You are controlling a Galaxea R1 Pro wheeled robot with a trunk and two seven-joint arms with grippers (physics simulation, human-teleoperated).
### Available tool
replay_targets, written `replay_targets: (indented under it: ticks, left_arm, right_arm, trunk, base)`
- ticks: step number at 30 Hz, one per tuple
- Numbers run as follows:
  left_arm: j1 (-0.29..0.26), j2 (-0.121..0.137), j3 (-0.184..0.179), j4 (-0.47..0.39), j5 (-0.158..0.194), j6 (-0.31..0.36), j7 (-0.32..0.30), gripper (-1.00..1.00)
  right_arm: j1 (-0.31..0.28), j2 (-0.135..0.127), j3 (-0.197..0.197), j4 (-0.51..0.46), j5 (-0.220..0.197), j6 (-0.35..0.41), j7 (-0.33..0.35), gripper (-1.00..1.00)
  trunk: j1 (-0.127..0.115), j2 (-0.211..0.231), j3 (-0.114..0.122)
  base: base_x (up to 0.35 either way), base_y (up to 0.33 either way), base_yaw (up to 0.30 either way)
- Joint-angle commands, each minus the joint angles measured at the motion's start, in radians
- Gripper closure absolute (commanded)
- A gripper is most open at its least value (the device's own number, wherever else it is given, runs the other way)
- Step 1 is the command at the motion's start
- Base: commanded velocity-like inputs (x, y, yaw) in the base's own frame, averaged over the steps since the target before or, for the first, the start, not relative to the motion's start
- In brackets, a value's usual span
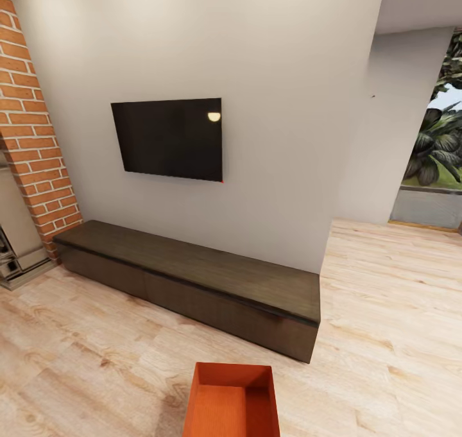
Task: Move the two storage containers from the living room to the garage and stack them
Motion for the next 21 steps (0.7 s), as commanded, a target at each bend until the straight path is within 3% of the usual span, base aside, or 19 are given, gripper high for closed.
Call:
replay_targets:
  ticks: [1, 21]
  left_arm:
    - [0.0, 0.0, 0.001, 0.0, 0.004, -0.003, 0.001, -1.0]
    - [0.0, 0.001, 0.001, 0.0, 0.004, -0.003, 0.002, -1.0]
  right_arm:
    - [-0.001, 0.0, 0.009, 0.002, -0.01, -0.004, -0.001, -1.0]
    - [-0.001, 0.002, 0.011, 0.002, -0.012, -0.006, 0.011, -1.0]
  trunk:
    - [0.0, -0.001, -0.001]
    - [0.0, -0.001, -0.018]
  base:
    - [0.0, 0.0, 0.0]
    - [0.0, 0.0, 0.0]
